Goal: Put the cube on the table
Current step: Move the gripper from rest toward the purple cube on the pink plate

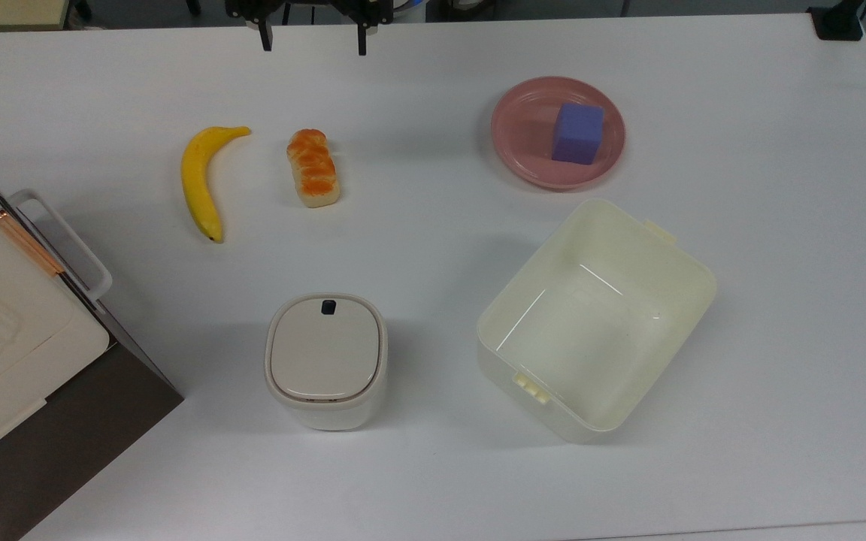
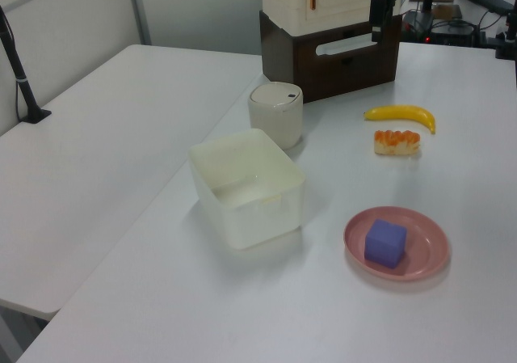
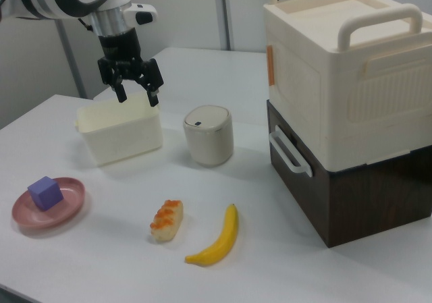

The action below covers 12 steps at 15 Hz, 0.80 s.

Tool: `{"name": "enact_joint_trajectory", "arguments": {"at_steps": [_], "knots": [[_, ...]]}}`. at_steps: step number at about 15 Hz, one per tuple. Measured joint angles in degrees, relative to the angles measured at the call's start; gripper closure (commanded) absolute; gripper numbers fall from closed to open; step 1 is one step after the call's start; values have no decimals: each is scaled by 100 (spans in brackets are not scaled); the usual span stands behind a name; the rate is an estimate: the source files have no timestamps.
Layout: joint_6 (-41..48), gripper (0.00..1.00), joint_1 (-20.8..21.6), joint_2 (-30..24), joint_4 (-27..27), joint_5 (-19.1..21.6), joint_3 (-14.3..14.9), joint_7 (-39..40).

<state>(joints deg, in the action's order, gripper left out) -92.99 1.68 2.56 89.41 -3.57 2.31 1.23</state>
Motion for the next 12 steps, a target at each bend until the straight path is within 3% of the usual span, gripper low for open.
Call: {"name": "enact_joint_trajectory", "arguments": {"at_steps": [7, 12], "knots": [[0, 0, 39, 117, 3, 6, -65, 0], [0, 0, 504, 181, 2, 108, -107, -145]]}}
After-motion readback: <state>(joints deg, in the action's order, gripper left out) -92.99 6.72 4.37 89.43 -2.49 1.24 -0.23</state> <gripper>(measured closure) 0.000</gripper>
